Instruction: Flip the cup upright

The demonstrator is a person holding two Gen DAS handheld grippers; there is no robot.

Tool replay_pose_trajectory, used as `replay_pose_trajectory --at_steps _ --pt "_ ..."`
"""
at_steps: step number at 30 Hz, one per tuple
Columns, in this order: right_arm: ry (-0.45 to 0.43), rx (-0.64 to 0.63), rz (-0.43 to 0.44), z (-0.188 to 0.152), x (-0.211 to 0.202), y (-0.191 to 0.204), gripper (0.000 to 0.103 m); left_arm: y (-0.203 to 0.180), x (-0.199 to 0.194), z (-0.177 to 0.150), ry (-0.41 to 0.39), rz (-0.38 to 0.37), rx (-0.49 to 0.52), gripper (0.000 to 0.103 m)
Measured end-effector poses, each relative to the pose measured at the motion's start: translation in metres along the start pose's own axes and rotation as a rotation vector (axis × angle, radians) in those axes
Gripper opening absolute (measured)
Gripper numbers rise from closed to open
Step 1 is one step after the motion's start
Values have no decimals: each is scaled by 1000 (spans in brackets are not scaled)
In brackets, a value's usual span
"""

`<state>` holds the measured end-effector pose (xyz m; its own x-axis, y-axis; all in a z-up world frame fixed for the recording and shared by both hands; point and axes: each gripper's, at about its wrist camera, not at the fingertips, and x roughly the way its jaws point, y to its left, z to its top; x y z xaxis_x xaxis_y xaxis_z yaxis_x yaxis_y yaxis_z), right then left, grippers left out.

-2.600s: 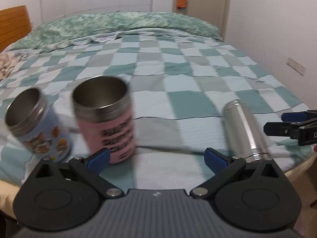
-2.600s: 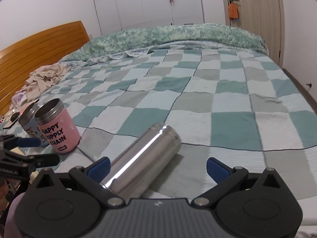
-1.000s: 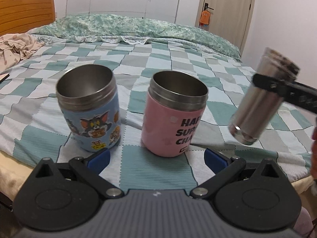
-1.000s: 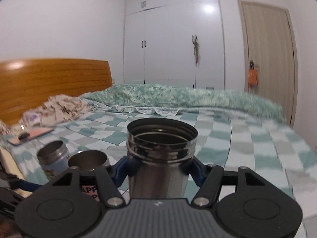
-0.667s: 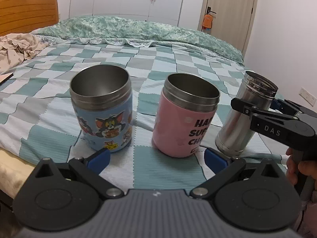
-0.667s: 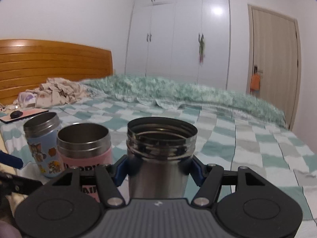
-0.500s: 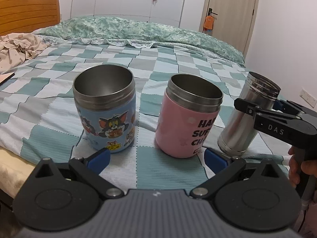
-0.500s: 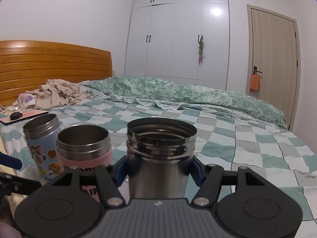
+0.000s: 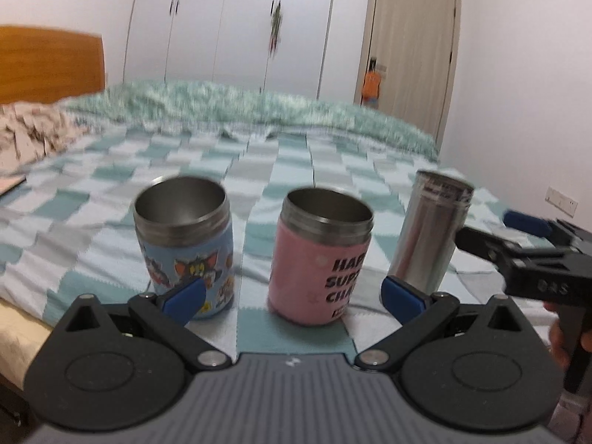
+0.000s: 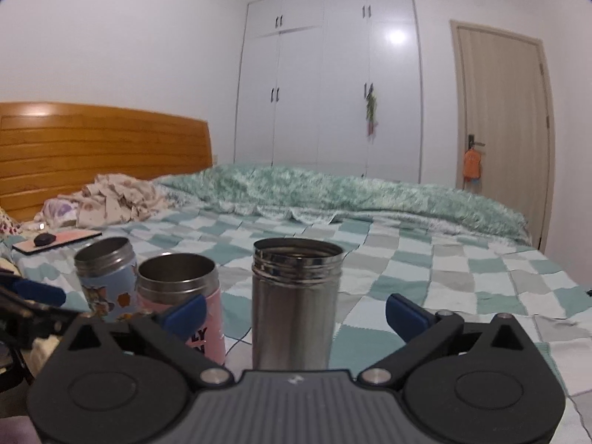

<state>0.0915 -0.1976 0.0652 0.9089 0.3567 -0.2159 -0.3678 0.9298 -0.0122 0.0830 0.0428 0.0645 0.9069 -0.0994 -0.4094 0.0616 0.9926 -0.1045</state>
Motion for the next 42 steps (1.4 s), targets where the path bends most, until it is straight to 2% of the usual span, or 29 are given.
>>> replay_pose_trajectory --at_steps 6,10,18,23,31,42 --pt "-27 28 -36 -23 -46 -6 103 -8 -15 -23 -116 12 -1 103" --pt "-39 34 -69 -46 -73 -7 103 -15 -16 -46 -161 43 29 103" --pt "-28 28 -163 -84 -94 -7 103 -29 -14 -74 -192 66 81 103" --pt "-53 55 -201 -90 -97 -12 103 -29 -18 -80 -208 72 83 103" --pt "-33 72 -228 -93 -97 -14 103 -27 -22 -81 -213 71 76 103" --pt "-32 59 -239 -93 -97 -12 103 -29 -20 -82 -210 67 82 103"
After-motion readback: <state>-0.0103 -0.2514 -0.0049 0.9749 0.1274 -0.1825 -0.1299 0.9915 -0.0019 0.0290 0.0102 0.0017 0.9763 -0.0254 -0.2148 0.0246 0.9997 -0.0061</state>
